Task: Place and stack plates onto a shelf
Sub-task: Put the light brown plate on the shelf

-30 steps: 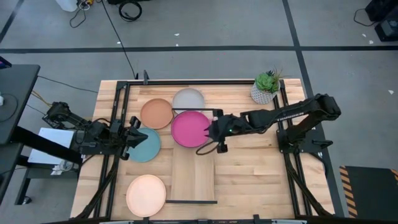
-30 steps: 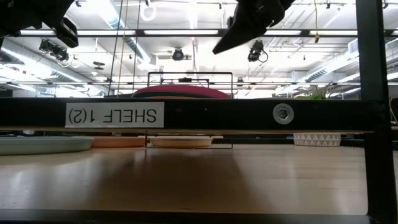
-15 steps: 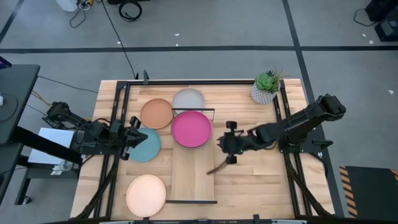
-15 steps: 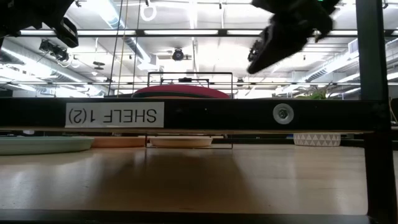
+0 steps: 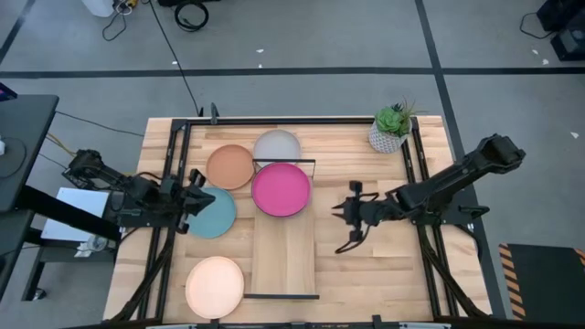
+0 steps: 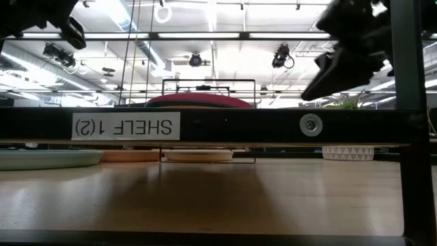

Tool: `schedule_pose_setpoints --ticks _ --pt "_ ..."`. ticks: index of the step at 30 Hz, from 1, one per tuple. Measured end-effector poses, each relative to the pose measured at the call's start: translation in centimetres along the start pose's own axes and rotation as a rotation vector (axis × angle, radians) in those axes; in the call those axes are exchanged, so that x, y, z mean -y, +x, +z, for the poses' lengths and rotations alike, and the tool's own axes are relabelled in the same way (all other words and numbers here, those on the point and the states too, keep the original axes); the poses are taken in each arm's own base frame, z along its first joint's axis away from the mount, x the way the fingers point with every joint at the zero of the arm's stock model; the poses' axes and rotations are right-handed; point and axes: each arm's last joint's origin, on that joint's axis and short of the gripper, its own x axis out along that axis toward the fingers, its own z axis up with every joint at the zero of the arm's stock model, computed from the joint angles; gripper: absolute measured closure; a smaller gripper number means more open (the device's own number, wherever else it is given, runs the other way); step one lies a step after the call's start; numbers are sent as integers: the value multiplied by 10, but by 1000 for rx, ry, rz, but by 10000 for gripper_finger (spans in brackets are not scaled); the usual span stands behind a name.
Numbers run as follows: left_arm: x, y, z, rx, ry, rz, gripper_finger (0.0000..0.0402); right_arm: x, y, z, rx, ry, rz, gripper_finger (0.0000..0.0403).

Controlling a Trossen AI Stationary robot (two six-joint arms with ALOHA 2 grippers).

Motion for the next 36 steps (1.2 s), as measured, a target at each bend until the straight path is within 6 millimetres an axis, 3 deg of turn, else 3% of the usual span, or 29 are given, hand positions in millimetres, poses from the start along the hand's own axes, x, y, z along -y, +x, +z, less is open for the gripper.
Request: schedule_pose_setpoints --ticks 8,14,20,28,33,36 --pt "-4 -2 18 175 9 160 374 18 -23 -34 121 81 -76 329" --pt "-18 -6 13 107 63 638 374 18 -25 -50 285 170 -16 329" --pt "-21 0 -6 0 27 582 374 16 -24 -63 348 180 -10 329" --pt "-29 13 -21 -219 -34 690 374 16 -23 -62 372 167 -14 329" --pt "-32 20 -26 -239 -82 748 374 14 -20 -63 364 134 -12 329" --pt "-35 23 -34 -316 -93 700 374 14 -20 -61 382 110 -18 329"
